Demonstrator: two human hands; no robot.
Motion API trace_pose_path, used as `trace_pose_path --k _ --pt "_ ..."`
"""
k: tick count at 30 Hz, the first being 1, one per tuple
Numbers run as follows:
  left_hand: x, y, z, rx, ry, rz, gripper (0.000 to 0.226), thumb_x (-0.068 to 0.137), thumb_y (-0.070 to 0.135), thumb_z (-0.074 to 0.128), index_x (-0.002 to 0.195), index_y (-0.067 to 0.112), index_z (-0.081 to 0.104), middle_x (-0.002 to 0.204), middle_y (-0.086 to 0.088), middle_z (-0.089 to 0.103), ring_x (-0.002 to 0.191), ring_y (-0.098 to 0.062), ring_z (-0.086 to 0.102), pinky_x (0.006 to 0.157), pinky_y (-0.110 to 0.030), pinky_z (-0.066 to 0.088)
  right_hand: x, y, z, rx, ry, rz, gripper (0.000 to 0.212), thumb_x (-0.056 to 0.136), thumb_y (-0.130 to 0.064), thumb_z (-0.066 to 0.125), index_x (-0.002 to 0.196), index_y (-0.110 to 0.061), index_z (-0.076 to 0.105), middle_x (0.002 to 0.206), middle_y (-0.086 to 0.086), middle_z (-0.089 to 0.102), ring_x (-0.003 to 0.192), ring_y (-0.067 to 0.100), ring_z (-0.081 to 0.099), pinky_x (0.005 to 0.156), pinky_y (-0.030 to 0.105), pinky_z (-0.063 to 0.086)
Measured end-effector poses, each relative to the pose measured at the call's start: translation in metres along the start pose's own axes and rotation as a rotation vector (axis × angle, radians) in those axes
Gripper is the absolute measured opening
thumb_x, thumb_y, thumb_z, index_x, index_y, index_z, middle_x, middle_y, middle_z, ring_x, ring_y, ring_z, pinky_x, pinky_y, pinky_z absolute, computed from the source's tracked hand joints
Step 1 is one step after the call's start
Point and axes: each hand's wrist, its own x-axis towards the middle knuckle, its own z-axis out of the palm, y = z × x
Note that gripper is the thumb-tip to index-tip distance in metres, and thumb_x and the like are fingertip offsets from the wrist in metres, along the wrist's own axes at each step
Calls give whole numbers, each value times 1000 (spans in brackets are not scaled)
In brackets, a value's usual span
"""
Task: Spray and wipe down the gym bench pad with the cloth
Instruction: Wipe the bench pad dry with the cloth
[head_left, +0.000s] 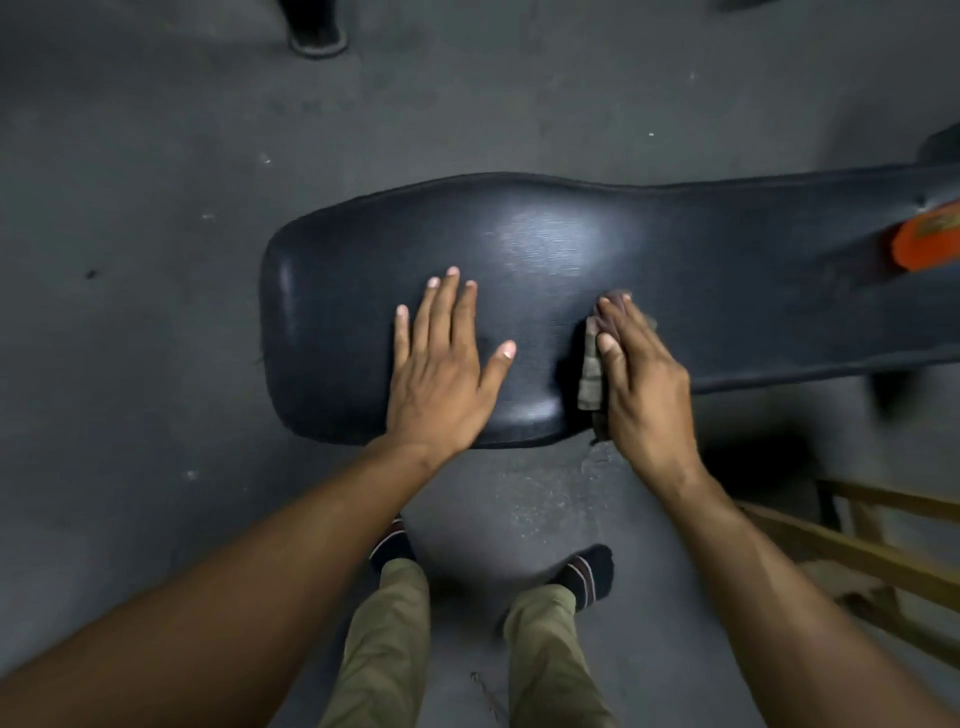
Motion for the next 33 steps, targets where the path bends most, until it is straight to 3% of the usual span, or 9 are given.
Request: trace_pose_path --k 9,13,17,20,25,33 --pt "21 124 31 57 -153 87 76 105 55 34 166 15 11 175 -1 1 161 -17 -5 127 -42 -12 -35 88 -119 140 91 101 37 110 -22 50 145 -13 59 150 -5 57 142 -1 46 121 19 31" --pt "32 170 39 57 -207 132 76 105 56 33 166 17 11 175 1 2 161 -17 -4 128 -41 -10 -38 112 -165 209 156 144 33 110 -21 48 139 -17 65 138 -11 65 127 -17 51 108 7 36" --pt "43 211 44 58 -234 154 77 104 56 33 166 16 10 175 0 4 161 -17 -1 129 -42 -7 -37 130 -197 277 219 252 29 110 -24 47 129 -21 68 113 -32 65 106 -28 55 91 0 37" --pt "51 239 45 33 -234 178 77 105 55 38 165 15 12 175 -1 7 161 -19 2 130 -43 -4 -34 141 -212 331 285 321 27 110 -28 47 124 -25 70 108 -34 67 105 -20 59 95 10 43" --pt "72 287 44 -20 -238 256 78 104 55 43 165 15 13 174 -3 12 160 -19 7 130 -44 -1 -29 148 -231 456 445 379 31 107 -37 48 124 -23 71 118 -13 74 116 5 66 108 39 50" --pt "134 364 48 -157 -293 317 85 100 52 58 163 13 17 168 -9 24 156 -28 22 128 -43 17 -13 153 -255 531 606 457 35 106 -39 45 124 -22 70 121 -7 73 118 11 66 110 46 48"
